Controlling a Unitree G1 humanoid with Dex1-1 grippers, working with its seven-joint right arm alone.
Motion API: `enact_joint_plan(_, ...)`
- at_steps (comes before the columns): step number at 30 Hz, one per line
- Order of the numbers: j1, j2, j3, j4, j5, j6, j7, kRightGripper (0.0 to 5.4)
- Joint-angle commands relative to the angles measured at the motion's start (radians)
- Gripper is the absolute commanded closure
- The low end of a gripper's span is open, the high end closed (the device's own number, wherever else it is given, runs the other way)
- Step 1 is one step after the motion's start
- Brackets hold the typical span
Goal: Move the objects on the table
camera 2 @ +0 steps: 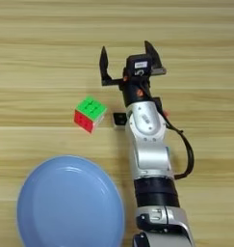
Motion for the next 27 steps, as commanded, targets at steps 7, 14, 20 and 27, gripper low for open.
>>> enact_joint_plan(7, -0.087, -0.031, -0.007, -0.038, -0.01, -0.048, -0.008, 0.02)
enact_joint_plan(14, -0.112, -0.033, 0.002, -0.011, -0.019, -0.053, 0.003, 0.02)
enact_joint_plan(20, -0.131, -0.032, 0.027, 0.019, -0.003, -0.037, 0.06, 0.02)
enact_joint_plan(27, -0.143, -0.063, 0.086, 0.022, 0.068, 0.152, 0.258, 0.02)
